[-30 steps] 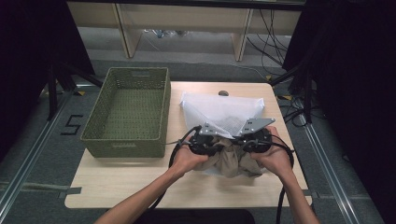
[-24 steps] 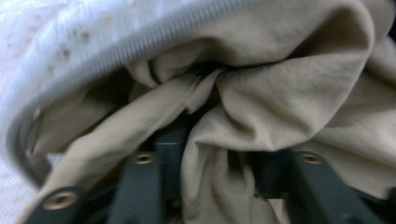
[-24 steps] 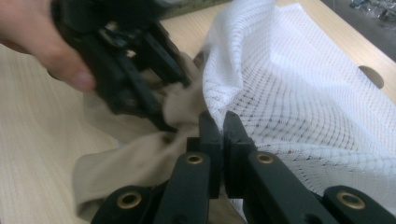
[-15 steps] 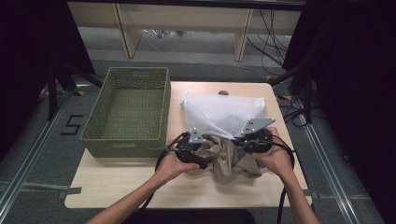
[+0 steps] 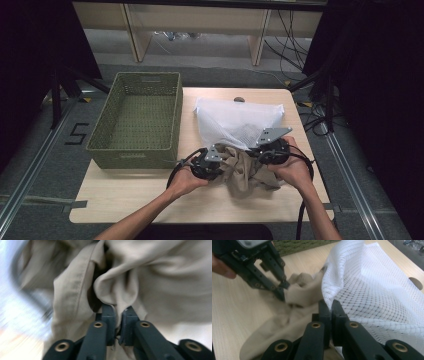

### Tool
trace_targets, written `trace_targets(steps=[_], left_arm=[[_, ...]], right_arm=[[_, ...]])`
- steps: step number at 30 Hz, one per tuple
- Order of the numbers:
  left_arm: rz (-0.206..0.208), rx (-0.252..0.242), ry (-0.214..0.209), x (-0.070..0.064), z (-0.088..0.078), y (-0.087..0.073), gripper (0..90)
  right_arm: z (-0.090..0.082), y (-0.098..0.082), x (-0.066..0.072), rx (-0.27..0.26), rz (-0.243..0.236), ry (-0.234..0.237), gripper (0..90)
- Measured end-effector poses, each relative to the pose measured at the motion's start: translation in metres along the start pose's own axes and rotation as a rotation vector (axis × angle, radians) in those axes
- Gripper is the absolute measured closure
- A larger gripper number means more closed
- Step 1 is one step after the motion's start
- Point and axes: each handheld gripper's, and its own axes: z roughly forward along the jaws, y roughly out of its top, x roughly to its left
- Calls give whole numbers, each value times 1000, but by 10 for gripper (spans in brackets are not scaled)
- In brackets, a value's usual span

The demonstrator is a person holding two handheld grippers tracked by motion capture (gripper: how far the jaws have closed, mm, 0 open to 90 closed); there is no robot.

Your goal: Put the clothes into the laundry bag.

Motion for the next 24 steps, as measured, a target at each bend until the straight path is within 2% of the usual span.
trace_targets(steps=[1,2,3,6,8,9,11,13,15,17,18,19,21,22,23,24], left_arm=[[17,-18,5,-4,1,4,852],[10,-46,-11,-8,3,9,854],[-2,-54,-27,-10,4,13,855],[-46,-96,-27,-10,12,25,858],[-85,-136,-19,-7,15,33,861],[-91,-150,-13,-6,16,37,861],[-106,-166,31,-4,15,43,863],[-133,-195,46,-2,16,45,863],[-154,-188,53,2,23,40,854],[-152,-140,53,7,32,30,820],[-192,-151,57,6,38,25,800],[-186,-132,57,7,41,20,779],[-218,-145,51,7,39,16,720],[-197,-125,42,8,34,16,689],[-204,-147,41,6,31,16,645],[-184,-131,46,6,24,15,599]], right_arm=[[-1,1,0,3,-7,13,896],[-2,1,1,-3,-2,2,896],[-3,2,1,1,-11,9,897],[-7,4,3,-20,-20,-8,896],[-11,6,4,-25,-33,-12,897],[-12,6,5,-19,-35,-7,897],[-15,6,7,-14,-29,-2,897],[-17,7,7,-27,-41,0,898],[-19,7,9,-32,-36,-15,898],[-19,5,10,-25,-38,-1,898],[-17,3,11,-19,-35,6,898],[-15,0,12,-12,-28,10,898],[-11,-5,13,-3,-21,11,898],[-9,-7,13,3,-20,14,898],[-9,-9,13,10,-4,18,898],[-8,-10,13,11,-2,16,898]])
